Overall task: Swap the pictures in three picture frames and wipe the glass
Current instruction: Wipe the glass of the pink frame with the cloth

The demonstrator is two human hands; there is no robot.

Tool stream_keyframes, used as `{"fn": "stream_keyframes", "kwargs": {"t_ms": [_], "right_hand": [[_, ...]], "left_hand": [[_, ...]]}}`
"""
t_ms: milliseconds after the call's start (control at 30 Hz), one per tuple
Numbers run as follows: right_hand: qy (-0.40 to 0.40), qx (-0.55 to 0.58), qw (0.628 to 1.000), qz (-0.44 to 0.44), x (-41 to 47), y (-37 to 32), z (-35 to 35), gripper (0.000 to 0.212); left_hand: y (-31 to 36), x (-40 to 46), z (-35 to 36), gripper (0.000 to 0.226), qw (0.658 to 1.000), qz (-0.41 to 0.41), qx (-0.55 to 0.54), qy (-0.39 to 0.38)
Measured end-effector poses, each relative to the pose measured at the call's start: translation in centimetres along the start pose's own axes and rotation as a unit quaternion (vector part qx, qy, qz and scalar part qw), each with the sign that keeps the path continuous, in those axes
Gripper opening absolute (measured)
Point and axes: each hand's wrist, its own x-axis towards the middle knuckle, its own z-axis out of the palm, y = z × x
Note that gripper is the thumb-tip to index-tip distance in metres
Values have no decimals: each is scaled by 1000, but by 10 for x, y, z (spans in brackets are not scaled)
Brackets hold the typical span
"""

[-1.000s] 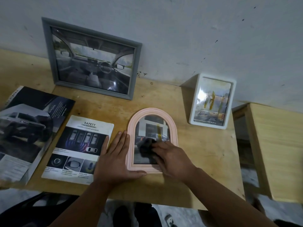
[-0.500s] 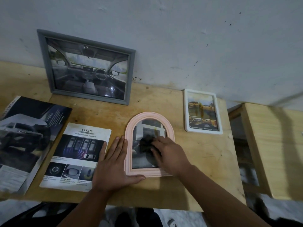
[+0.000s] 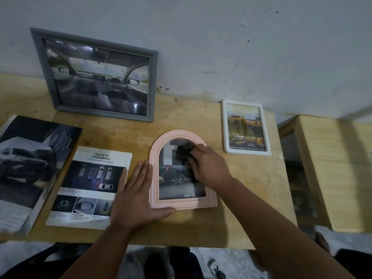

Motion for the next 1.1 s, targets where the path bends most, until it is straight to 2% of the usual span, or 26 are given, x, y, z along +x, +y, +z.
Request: {"fn": "stream_keyframes", "kwargs": {"t_ms": [100, 200, 267, 300, 367, 433, 533, 600, 633, 700, 767, 800, 833, 900, 967, 1033, 1100], "right_hand": [[-18, 37, 999, -5, -50, -5, -2, 29], [-114, 105, 988, -29, -81, -11, -18, 30], [-161, 151, 975, -16, -59, -5, -36, 23], [-153, 172, 973, -4, -42, -2, -43, 21], [-67, 166, 984, 4, -7, 5, -44, 23], [-10, 79, 997, -6, 14, 6, -30, 31], [-18, -31, 999, -2, 0, -5, -4, 27], [-16, -21, 1000, -8, -31, -8, 0, 26], [-25, 4, 999, -21, -48, -11, -2, 28], [-101, 92, 990, -46, -77, -17, -13, 30], [-174, 153, 971, -55, -77, -16, -29, 27], [-183, 170, 967, -46, -67, -13, -35, 24], [-167, 186, 968, -29, -52, -10, -40, 23], [-68, 174, 982, -12, -18, -2, -40, 26], [1, 82, 996, -19, 10, -1, -27, 32], [-3, -7, 1000, -18, 15, -6, -9, 31], [6, -22, 1000, -13, -3, -11, 5, 25]], "left_hand": [[0, -1, 0, 142, 1000, -1, 2, -2], [0, -1, -1, 143, 1000, -4, 2, -7], [0, -1, -2, 142, 1000, -6, 2, -7], [1, -1, -3, 142, 1000, -6, 2, -8], [1, -1, -3, 142, 1000, -6, 5, -8], [1, -1, -3, 142, 1000, -9, 10, -7], [0, -2, -3, 142, 1000, -7, 13, -2], [0, -3, -3, 142, 1000, -5, 15, -4], [0, -3, -2, 142, 1000, -5, 15, -3], [0, -4, -3, 142, 1000, -5, 13, -9], [0, -4, -4, 142, 1000, -7, 9, -11], [0, -4, -4, 142, 1000, -7, 6, -12], [1, -4, -5, 141, 1000, -6, 5, -13], [2, -4, -5, 141, 1000, -6, 4, -8], [2, -3, -5, 142, 1000, -9, 5, -1], [2, -3, -3, 142, 1000, -10, 9, 2], [1, -3, -2, 143, 1000, -10, 13, 4]]}}
